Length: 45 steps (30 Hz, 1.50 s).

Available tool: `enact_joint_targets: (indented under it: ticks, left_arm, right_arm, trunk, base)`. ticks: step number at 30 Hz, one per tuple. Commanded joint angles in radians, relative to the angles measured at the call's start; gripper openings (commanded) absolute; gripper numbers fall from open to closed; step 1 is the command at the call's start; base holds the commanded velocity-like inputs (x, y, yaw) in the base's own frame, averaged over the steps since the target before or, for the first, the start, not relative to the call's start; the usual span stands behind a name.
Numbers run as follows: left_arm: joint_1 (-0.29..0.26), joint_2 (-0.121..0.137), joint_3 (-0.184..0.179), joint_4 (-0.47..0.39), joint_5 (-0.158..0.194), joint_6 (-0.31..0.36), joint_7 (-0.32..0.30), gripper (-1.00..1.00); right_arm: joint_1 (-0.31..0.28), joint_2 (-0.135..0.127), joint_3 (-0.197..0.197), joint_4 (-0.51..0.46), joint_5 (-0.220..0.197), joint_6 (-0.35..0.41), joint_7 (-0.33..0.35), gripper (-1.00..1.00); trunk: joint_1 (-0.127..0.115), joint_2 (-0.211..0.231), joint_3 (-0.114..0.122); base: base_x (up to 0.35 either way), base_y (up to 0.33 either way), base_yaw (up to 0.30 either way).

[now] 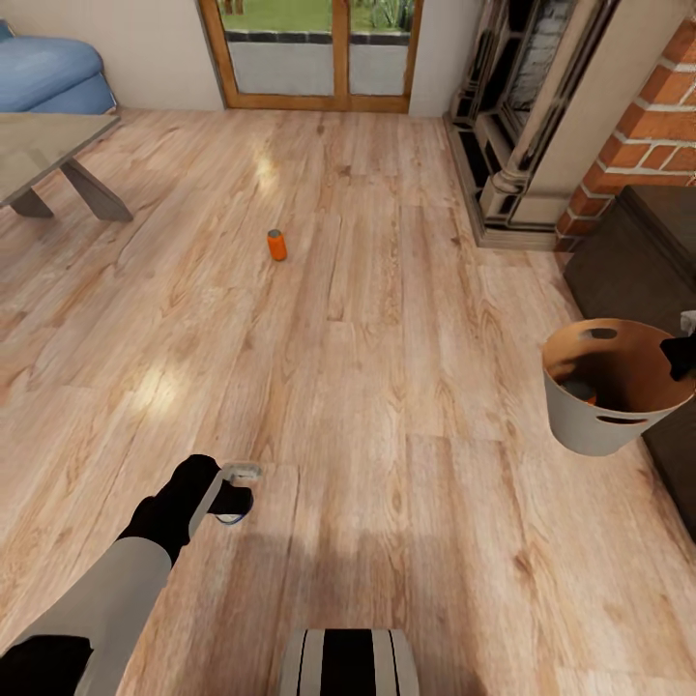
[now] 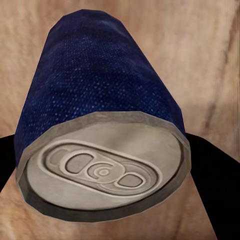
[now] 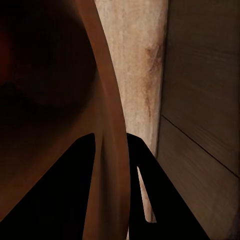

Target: Put the three can of soda from the living room inside the tash can in the kitchen.

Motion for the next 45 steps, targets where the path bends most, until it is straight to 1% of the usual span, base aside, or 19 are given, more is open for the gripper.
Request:
enact_joint_targets:
  ticks: [1, 5, 10, 13, 15, 18, 21, 27, 29, 30, 33, 34, 35, 36, 37, 41, 43, 44, 45]
  left_arm:
    - [0.000, 0.000, 0.000, 0.001, 0.000, 0.000, -0.003, -1.00]
    - [0.000, 0.001, 0.000, 0.010, 0.002, 0.000, -0.015, -1.00]
    - [-0.001, 0.003, -0.002, 0.043, 0.000, 0.000, -0.098, -1.00]
    - [-0.018, 0.009, -0.003, 0.060, 0.000, 0.045, -0.136, -1.00]
    - [-0.060, 0.013, -0.002, 0.066, 0.001, 0.084, -0.150, -1.00]
    - [-0.131, 0.022, -0.001, 0.083, 0.000, 0.084, -0.175, -1.00]
    - [-0.247, 0.049, -0.001, 0.167, -0.002, 0.084, -0.192, -1.00]
    - [-0.420, 0.075, -0.006, 0.329, -0.004, 0.084, -0.247, -1.00]
    - [-0.463, 0.088, -0.037, 0.363, -0.005, 0.084, -0.292, -1.00]
    - [-0.489, 0.099, -0.079, 0.382, -0.005, 0.084, -0.340, -1.00]
    - [-0.526, 0.115, -0.160, 0.414, -0.005, 0.084, -0.458, -1.00]
    - [-0.549, 0.127, -0.216, 0.434, -0.005, 0.084, -0.555, -1.00]
    - [-0.592, 0.151, -0.324, 0.456, -0.007, 0.084, -0.727, -1.00]
    - [-0.601, 0.157, -0.347, 0.459, -0.007, 0.084, -0.759, -1.00]
    - [-0.622, 0.165, -0.380, 0.464, -0.007, 0.084, -0.810, -1.00]
    - [-0.673, 0.175, -0.422, 0.470, -0.007, 0.084, -0.893, -1.00]
    - [-0.734, 0.179, -0.446, 0.473, -0.017, 0.084, -0.995, -1.00]
    - [-0.744, 0.179, -0.454, 0.473, -0.025, 0.084, -1.016, -1.00]
    - [-0.765, 0.180, -0.474, 0.473, -0.045, 0.084, -1.065, -1.00]
  right_arm:
    - [0.001, 0.002, -0.003, -0.001, -0.001, 0.000, 0.000, -1.00]
    - [0.003, 0.009, -0.002, -0.001, 0.000, 0.000, 0.001, -1.00]
    - [0.006, 0.026, 0.000, -0.001, 0.001, 0.000, 0.000, -1.00]
    - [0.020, 0.039, 0.001, -0.002, 0.001, 0.000, 0.001, -1.00]
    - [0.039, 0.045, 0.002, -0.002, 0.001, 0.000, 0.002, -1.00]
    - [0.051, 0.055, 0.001, -0.002, 0.000, 0.000, 0.003, -1.00]
    - [0.056, 0.058, 0.000, -0.003, 0.000, 0.000, 0.006, -1.00]
    - [0.058, 0.054, -0.002, -0.002, 0.000, 0.000, 0.009, -1.00]
    - [0.058, 0.053, -0.003, -0.002, 0.000, 0.000, 0.010, -1.00]
    - [0.059, 0.052, -0.004, -0.002, 0.000, 0.000, 0.010, -1.00]
    - [0.066, 0.051, -0.004, -0.002, 0.000, 0.000, 0.018, -1.00]
    - [0.077, 0.050, -0.003, -0.003, 0.000, 0.000, 0.052, -1.00]
    - [0.097, 0.048, 0.019, -0.005, 0.011, 0.000, 0.183, -1.00]
    - [0.101, 0.048, 0.033, -0.006, 0.019, 0.000, 0.218, -1.00]
    - [0.106, 0.049, 0.071, -0.009, 0.036, -0.014, 0.282, -1.00]
    - [0.112, 0.052, 0.149, -0.015, 0.058, -0.036, 0.405, -1.00]
    - [0.116, 0.059, 0.178, -0.019, 0.062, -0.044, 0.456, -1.00]
    - [0.118, 0.061, 0.181, -0.019, 0.062, -0.045, 0.461, -1.00]
    - [0.127, 0.067, 0.184, -0.020, 0.063, -0.046, 0.468, -1.00]
  trunk:
    - [0.000, 0.000, 0.004]
    - [-0.002, 0.001, 0.020]
    - [-0.004, 0.002, 0.039]
    - [-0.006, 0.003, 0.050]
    - [-0.007, 0.004, 0.058]
    - [-0.008, 0.004, 0.070]
    - [-0.009, 0.005, 0.081]
    - [-0.012, 0.006, 0.105]
    - [-0.013, 0.007, 0.112]
    - [-0.013, 0.007, 0.116]
    - [-0.015, 0.008, 0.128]
    - [-0.015, 0.008, 0.132]
    - [-0.016, 0.008, 0.136]
    - [-0.020, 0.015, 0.139]
    - [-0.023, 0.022, 0.142]
    - [-0.039, 0.050, 0.154]
    - [-0.046, 0.064, 0.161]
    - [-0.050, 0.071, 0.164]
    - [-0.054, 0.078, 0.167]
  base:
    - [0.000, 0.000, 0.000]
    - [0.000, 0.000, 0.000]
    - [0.000, 0.000, 0.000]
    - [0.000, 0.000, 0.000]
    - [0.000, 0.000, 0.000]
    - [0.000, 0.000, 0.000]
    - [0.000, 0.000, 0.000]
    - [0.000, 0.000, 0.000]
    - [0.000, 0.000, 0.000]
    - [0.000, 0.000, 0.000]
    - [0.000, 0.000, 0.000]
    - [0.000, 0.000, 0.000]
    - [0.000, 0.000, 0.000]
    - [0.000, 0.000, 0.000]
    - [0.000, 0.000, 0.000]
    - [0.000, 0.000, 0.000]
    - [0.000, 0.000, 0.000]
    - [0.000, 0.000, 0.000]
    - [0.000, 0.000, 0.000]
